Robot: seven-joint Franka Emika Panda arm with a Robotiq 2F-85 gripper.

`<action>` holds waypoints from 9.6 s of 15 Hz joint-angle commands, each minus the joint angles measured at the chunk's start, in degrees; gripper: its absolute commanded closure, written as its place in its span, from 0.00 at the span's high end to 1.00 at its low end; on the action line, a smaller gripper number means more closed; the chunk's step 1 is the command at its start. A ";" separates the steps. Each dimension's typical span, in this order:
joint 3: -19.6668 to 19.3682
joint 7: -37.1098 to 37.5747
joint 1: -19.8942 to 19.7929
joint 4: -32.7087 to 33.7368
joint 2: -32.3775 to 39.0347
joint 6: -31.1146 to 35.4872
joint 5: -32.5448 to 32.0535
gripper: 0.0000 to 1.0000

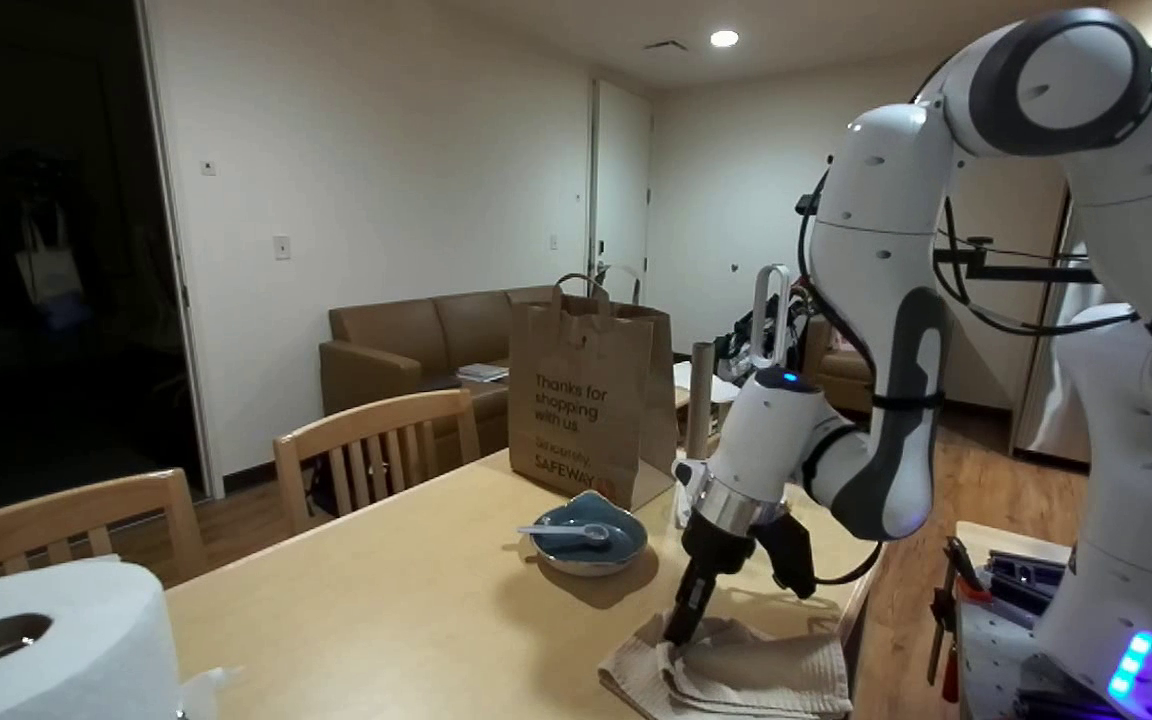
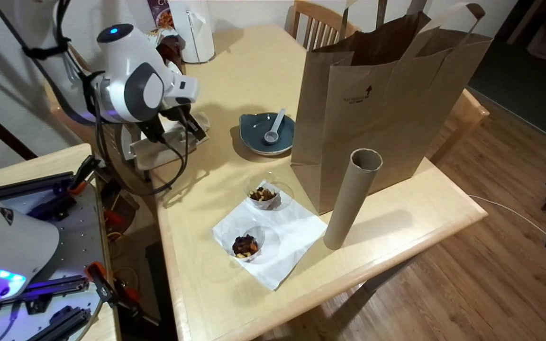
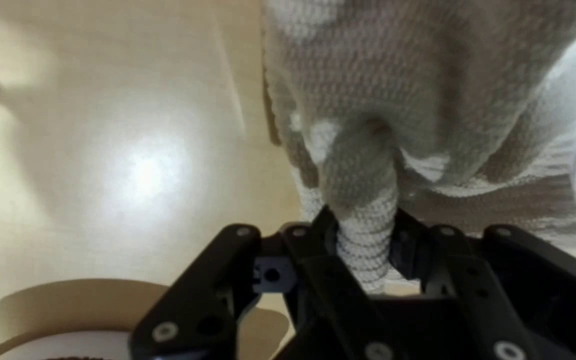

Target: Use the cloth to wipe the table.

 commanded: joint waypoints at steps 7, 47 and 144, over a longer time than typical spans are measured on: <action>2.38 -2.42 -2.56 7.79 2.61 2.64 -0.25 0.05; 34.10 -41.66 -34.07 21.55 18.51 3.61 23.02 0.05; 23.23 -26.45 -3.49 17.68 -3.21 -28.24 38.45 1.00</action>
